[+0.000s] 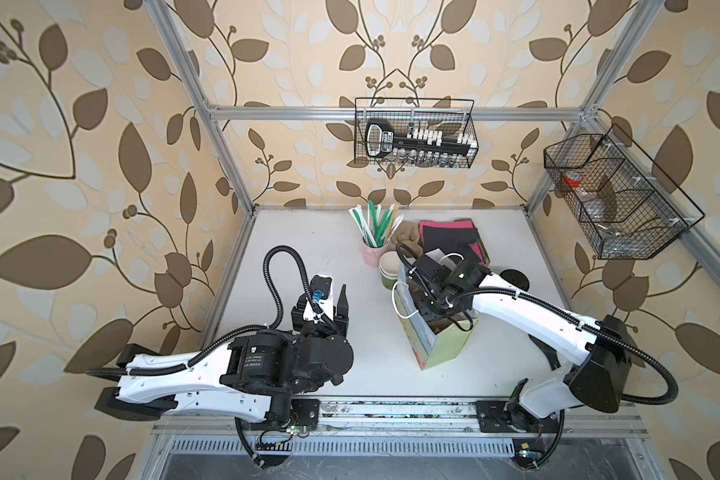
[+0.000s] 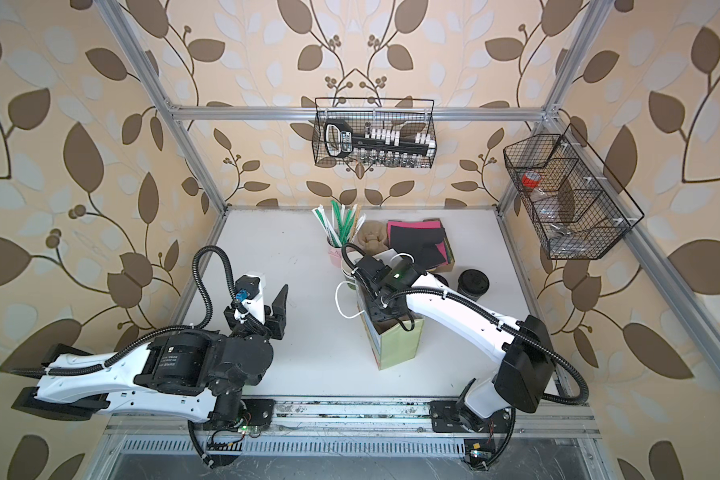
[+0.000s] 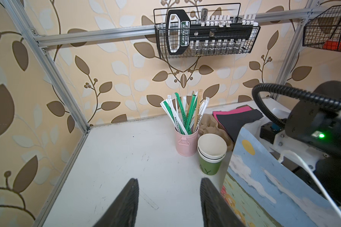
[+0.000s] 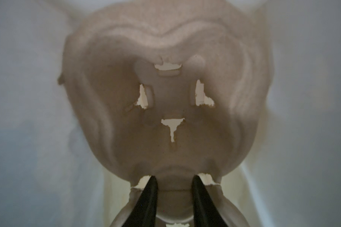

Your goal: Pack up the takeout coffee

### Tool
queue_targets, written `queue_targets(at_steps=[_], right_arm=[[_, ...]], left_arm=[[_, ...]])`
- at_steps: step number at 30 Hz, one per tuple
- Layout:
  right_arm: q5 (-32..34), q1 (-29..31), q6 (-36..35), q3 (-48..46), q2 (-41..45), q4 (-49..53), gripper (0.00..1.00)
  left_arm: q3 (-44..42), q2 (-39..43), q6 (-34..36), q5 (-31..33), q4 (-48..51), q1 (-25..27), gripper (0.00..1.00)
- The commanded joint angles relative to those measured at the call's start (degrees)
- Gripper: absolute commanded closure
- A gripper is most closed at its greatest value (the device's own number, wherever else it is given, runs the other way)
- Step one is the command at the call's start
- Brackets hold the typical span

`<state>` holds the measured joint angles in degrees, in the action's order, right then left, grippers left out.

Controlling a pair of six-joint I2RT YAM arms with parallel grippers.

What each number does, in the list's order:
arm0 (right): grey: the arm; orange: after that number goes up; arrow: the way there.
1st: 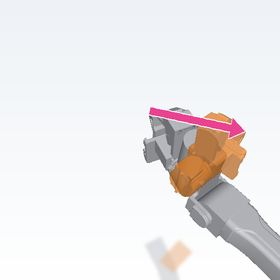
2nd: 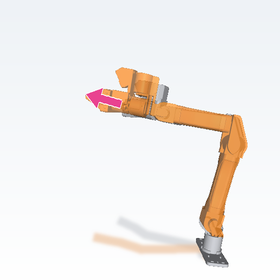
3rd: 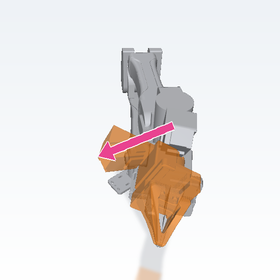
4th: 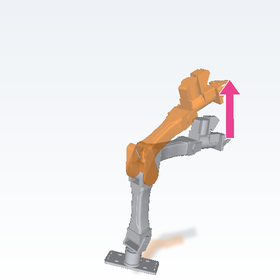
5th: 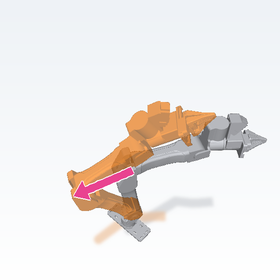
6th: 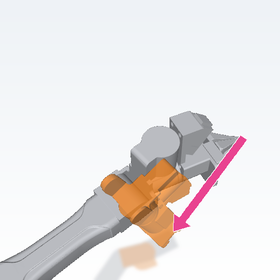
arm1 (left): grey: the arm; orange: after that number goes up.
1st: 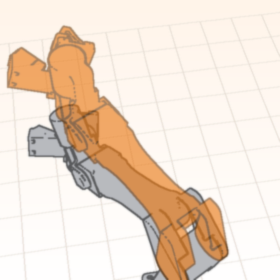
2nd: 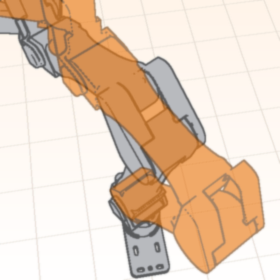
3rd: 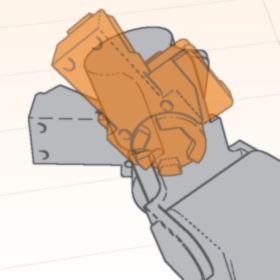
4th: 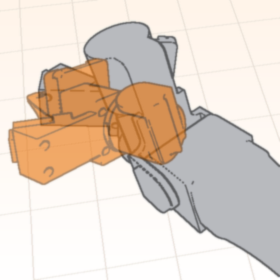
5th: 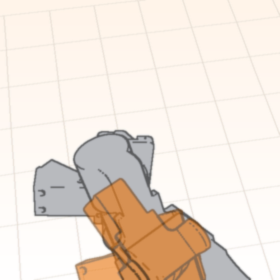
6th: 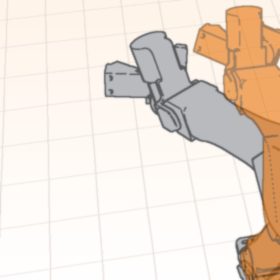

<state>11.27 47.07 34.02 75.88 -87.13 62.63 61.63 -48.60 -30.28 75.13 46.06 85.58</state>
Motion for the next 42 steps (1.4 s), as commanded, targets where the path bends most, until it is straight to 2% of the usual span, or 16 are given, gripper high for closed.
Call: queue_targets(at_steps=[1, 11, 31, 42], right_arm=[[-0.9, -0.3, -0.4, -1.3, -0.4, -0.8, 0.70], [-1.1, -1.6, -1.4, -6.7, -1.5, -4.1, 0.70], [-3.7, -4.1, -3.9, -9.6, -5.1, -7.1, 0.69], [-1.0, -0.5, 0.3, -10.2, -1.3, -7.6, 0.66]], left_arm=[[0.5, 0.0, 0.4, 2.9, -0.5, 0.6, 0.48], [0.5, -0.3, 0.6, 3.1, -0.5, 0.9, 0.48], [0.7, -1.2, 1.3, 3.7, -0.6, 1.4, 0.48], [0.8, -1.7, 1.9, 3.7, -1.0, 1.6, 0.48]])
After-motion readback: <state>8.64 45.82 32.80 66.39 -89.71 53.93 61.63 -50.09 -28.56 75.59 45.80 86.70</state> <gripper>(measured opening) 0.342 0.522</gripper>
